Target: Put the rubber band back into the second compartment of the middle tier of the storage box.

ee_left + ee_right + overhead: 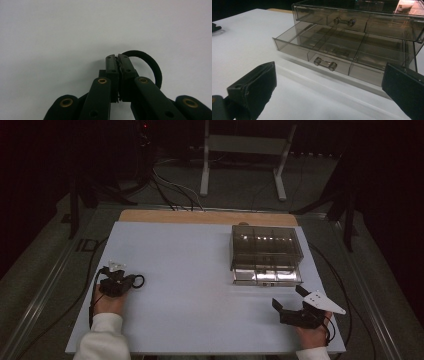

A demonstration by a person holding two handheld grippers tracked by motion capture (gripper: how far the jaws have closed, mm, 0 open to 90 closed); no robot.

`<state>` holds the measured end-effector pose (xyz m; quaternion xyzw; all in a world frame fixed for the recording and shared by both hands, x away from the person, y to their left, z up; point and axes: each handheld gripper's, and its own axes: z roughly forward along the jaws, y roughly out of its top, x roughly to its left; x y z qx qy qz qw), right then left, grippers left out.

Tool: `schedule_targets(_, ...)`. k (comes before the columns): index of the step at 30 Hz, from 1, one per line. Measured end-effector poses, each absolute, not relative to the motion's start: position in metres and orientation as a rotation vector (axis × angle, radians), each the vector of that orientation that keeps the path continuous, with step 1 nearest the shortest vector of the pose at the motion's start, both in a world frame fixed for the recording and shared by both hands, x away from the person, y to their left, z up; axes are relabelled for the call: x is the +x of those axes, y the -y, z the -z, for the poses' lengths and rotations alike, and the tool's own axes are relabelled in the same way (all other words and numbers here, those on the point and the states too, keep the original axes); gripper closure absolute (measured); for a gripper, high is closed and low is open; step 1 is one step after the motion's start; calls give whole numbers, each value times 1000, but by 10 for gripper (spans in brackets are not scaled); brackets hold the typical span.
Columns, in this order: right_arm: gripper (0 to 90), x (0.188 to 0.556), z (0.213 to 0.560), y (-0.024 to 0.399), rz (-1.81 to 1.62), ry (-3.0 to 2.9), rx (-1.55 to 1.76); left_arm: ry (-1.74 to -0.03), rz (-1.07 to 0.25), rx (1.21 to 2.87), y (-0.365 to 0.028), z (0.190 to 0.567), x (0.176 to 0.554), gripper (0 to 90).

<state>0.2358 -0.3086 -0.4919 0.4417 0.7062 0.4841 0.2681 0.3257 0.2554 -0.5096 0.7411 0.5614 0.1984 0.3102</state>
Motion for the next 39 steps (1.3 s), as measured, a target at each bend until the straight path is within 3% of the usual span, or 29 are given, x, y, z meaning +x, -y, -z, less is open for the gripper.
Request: schedule_targets(39, 2, 235, 492, 308, -1311, -1908, 1187, -1241, -462, 1891, -206, 438, 339, 890)
